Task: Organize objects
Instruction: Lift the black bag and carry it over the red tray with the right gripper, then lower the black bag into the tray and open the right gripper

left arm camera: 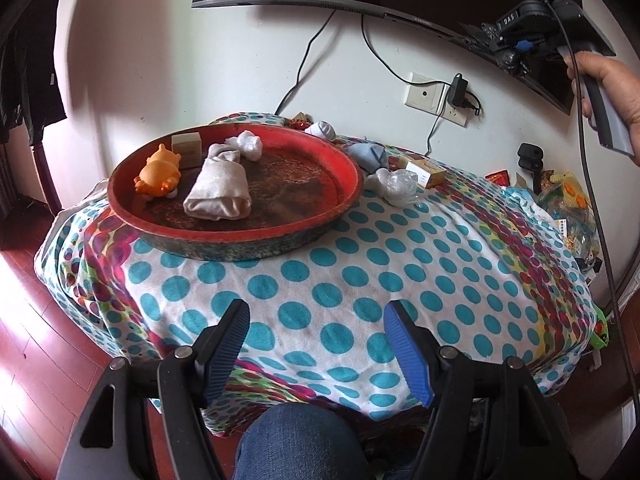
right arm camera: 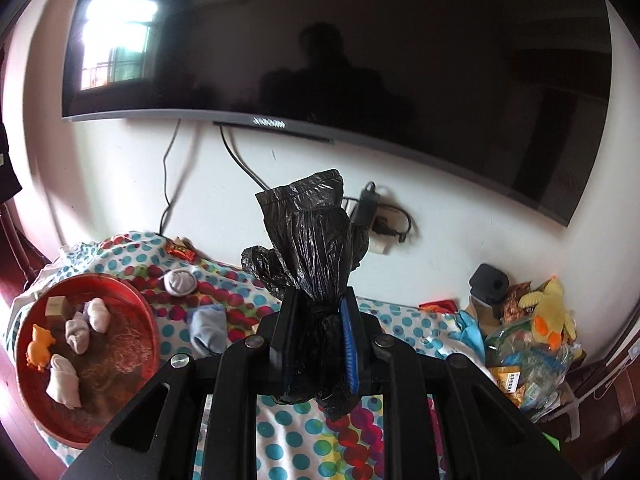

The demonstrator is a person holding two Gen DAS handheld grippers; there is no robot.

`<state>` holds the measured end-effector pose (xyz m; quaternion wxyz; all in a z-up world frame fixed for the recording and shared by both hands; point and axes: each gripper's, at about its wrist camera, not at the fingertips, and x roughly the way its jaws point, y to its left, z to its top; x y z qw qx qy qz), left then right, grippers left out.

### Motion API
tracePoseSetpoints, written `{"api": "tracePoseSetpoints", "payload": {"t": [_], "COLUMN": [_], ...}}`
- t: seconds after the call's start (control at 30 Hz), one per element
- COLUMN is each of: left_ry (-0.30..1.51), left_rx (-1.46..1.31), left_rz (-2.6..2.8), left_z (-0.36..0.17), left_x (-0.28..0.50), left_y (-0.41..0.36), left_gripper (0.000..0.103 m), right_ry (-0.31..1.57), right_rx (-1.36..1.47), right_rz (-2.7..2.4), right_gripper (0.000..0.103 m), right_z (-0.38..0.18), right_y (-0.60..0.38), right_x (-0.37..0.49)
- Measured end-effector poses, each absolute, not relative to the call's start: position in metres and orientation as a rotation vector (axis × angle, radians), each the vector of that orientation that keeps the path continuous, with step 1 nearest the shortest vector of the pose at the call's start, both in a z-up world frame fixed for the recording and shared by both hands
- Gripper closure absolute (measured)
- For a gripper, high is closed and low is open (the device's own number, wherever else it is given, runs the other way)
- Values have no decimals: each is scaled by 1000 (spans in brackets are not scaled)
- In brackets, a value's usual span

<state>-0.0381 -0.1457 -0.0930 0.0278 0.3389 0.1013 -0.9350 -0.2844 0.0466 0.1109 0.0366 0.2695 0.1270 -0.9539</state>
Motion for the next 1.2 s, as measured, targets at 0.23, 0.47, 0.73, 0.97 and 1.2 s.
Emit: {"api": "tracePoseSetpoints", "payload": {"t": [0.23,0.47,0.73,0.97,1.2], "left_ry": [374,420,493,603,601], "left_rx": [1038,1044,1001,1022,1045], "left_rz": [-2848,-2809,-2753,-2671,-2651], "left_z": [-94,-97,-96,-105,-112], "left_x": [-38,-41,-41,-42,-45], "left_y": [-163,-176,-194,-212,-214], "left_gripper": [32,32,32,32,32], "right_ry": [431,505,528,540,573], "right_rx": [792,761,777,958,1151], "right_rz": [-2913,-2860,-2752,-2503,-2346], "right_gripper": [84,84,84,84,84], "right_z": [123,116,98,21,-73], "right_y": [4,-43,-83,-120,-145], "right_x": [-269,-260,-252,-238,-227]}}
